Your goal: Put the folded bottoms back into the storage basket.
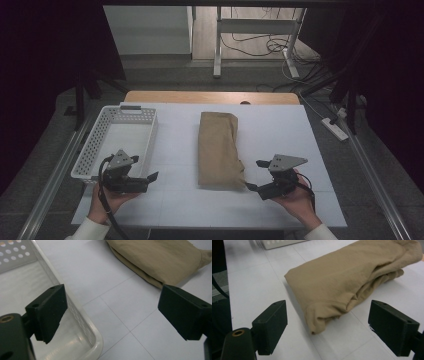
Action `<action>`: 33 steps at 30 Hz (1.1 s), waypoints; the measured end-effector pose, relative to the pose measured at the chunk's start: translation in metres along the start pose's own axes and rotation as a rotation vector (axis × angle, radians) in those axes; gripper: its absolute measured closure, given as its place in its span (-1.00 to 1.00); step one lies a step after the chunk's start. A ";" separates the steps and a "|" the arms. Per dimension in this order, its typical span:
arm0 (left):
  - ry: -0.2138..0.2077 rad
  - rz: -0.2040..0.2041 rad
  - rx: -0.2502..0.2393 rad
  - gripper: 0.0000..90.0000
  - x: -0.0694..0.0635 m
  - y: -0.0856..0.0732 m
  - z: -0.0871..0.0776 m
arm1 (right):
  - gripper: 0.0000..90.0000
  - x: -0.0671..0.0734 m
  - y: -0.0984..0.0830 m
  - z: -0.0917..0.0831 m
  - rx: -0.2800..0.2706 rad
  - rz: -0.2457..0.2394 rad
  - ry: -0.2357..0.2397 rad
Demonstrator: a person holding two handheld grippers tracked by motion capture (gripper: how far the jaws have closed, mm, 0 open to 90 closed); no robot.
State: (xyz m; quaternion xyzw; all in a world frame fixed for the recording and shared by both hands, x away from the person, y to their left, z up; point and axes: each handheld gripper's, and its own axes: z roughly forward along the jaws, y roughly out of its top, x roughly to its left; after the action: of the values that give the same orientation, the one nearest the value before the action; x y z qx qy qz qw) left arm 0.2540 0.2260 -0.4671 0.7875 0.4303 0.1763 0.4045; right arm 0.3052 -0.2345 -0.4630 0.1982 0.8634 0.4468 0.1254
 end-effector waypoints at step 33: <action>0.000 0.004 0.014 -0.78 -0.002 -0.001 0.004 | -0.65 0.016 0.027 0.056 0.109 -0.091 0.119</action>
State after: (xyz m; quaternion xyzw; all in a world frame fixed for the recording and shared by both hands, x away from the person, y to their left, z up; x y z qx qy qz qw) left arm 0.2549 0.2228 -0.4697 0.7910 0.4300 0.1740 0.3989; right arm 0.3192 -0.1724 -0.4730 0.1385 0.9005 0.4038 0.0831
